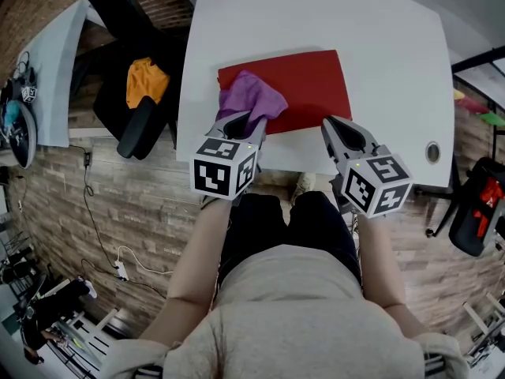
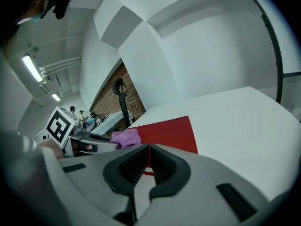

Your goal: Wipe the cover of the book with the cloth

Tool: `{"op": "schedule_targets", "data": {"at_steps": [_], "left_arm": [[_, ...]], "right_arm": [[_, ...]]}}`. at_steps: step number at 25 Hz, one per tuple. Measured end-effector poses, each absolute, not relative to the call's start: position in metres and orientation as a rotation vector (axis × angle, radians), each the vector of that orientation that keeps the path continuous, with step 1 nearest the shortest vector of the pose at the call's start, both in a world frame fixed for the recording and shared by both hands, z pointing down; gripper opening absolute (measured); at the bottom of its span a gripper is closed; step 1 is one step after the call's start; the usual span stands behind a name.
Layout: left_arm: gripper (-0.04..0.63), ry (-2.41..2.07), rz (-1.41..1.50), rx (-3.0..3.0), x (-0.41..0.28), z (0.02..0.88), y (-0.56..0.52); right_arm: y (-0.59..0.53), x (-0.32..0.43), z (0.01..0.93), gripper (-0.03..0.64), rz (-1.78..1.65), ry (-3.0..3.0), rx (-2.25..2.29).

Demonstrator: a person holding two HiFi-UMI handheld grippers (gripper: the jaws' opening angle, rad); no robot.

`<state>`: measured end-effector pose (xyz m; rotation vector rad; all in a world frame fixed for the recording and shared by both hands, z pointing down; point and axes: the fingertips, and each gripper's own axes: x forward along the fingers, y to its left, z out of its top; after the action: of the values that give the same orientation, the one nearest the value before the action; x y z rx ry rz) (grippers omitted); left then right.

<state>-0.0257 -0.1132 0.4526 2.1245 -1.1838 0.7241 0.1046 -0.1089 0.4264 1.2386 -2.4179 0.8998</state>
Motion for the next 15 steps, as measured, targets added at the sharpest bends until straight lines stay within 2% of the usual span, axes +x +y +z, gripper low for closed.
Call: {"op": "schedule_targets", "data": {"at_steps": [15], "left_arm": [[0.080, -1.219, 0.735, 2.127, -0.014, 0.449, -0.112]], "right_arm": [[-0.106, 0.123, 0.433, 0.023, 0.907, -2.414, 1.200]]}}
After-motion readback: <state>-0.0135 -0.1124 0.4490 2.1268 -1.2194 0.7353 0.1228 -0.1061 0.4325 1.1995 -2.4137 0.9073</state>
